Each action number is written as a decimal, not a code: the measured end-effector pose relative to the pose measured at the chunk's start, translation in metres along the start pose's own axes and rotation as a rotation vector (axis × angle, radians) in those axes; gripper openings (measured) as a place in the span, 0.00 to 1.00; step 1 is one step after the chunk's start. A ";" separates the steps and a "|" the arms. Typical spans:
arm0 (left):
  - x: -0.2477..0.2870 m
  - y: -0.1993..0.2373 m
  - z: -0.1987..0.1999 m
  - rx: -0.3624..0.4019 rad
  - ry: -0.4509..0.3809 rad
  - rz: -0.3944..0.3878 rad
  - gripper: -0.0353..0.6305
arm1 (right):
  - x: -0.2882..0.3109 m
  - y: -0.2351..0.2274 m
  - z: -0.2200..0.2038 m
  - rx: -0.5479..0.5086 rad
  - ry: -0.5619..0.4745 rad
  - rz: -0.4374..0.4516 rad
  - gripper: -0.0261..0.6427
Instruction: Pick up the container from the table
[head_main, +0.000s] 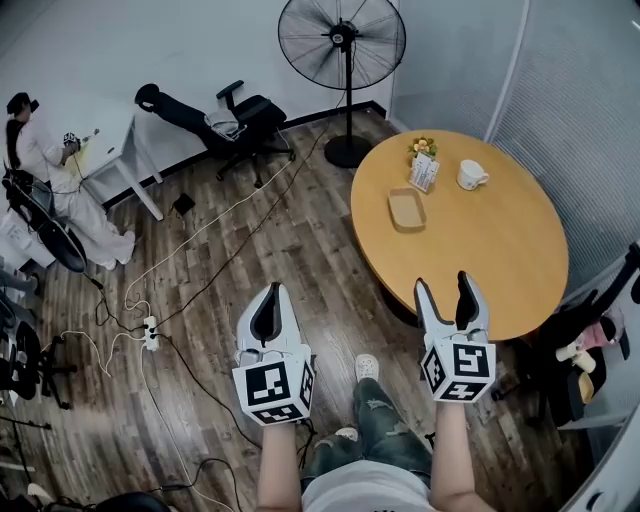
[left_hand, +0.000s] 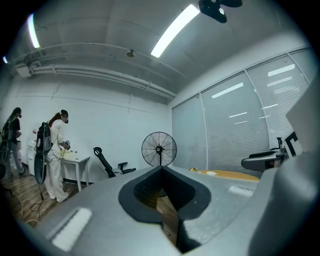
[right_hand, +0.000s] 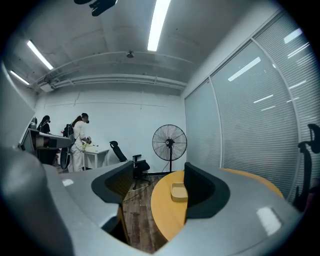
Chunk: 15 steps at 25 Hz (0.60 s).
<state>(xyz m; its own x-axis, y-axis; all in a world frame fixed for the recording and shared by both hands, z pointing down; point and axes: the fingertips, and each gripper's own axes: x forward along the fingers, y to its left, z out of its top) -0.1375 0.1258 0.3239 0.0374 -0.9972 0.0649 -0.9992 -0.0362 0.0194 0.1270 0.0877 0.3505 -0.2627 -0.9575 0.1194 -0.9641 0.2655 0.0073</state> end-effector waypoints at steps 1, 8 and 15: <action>0.010 0.000 0.000 0.000 0.000 0.005 0.05 | 0.010 -0.003 0.000 0.000 0.001 0.005 0.53; 0.083 -0.004 0.009 0.008 0.006 0.031 0.05 | 0.093 -0.027 0.012 -0.004 0.009 0.041 0.53; 0.157 -0.006 0.020 0.008 0.000 0.072 0.05 | 0.171 -0.050 0.027 -0.005 0.007 0.080 0.53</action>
<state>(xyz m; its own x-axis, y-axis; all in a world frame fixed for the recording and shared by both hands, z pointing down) -0.1262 -0.0316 0.3136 -0.0345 -0.9972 0.0661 -0.9994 0.0350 0.0063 0.1291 -0.0929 0.3438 -0.3386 -0.9324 0.1267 -0.9398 0.3416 0.0020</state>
